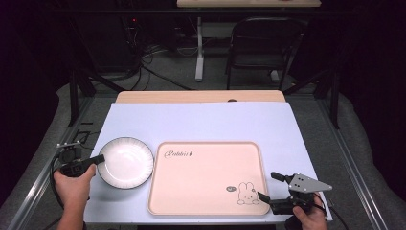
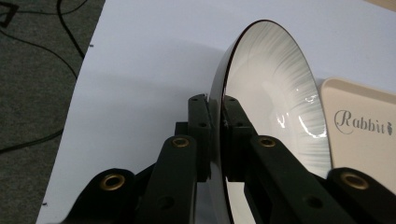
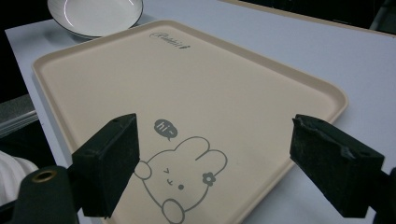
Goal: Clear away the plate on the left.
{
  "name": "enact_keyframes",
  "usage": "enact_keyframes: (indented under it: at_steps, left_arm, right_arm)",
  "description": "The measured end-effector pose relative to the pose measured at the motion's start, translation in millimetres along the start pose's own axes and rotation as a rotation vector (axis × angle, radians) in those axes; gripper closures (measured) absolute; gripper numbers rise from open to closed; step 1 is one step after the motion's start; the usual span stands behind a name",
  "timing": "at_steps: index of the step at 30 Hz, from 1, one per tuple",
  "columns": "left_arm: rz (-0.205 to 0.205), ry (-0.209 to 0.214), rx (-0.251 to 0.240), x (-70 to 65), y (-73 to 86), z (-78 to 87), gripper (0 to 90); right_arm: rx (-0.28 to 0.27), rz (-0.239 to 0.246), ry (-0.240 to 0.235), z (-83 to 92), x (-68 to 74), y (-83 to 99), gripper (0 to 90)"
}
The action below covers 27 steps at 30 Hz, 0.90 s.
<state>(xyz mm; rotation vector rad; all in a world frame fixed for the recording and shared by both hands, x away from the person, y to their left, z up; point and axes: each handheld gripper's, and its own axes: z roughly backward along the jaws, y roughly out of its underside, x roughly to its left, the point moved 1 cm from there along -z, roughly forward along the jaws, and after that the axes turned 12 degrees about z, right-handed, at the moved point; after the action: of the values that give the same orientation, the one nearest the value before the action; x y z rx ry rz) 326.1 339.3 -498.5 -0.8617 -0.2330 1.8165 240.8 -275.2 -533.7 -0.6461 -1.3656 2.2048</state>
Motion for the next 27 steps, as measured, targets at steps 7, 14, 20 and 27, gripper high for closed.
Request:
enact_keyframes:
  at_steps: [7, 14, 20, 27]
  left_arm:
    - [-0.063, -0.041, -0.043, -14.1, -9.4, 13.3, 83.4]
    - [-0.077, -0.036, -0.069, -19.3, -17.6, 26.8, 83.4]
    - [-0.079, -0.031, -0.082, -21.9, -20.9, 32.0, 83.2]
    - [-0.084, -0.017, -0.096, -26.1, -26.3, 38.6, 83.0]
  right_arm:
    - [-0.001, 0.000, 0.001, 0.0, 0.0, 0.0, 15.2]
    - [-0.001, 0.003, 0.000, -0.1, 0.1, 0.0, 15.2]
    - [-0.001, 0.004, 0.000, -0.1, 0.0, 0.0, 15.2]
    - [-0.001, 0.003, 0.001, 0.2, 0.1, 0.0, 15.2]
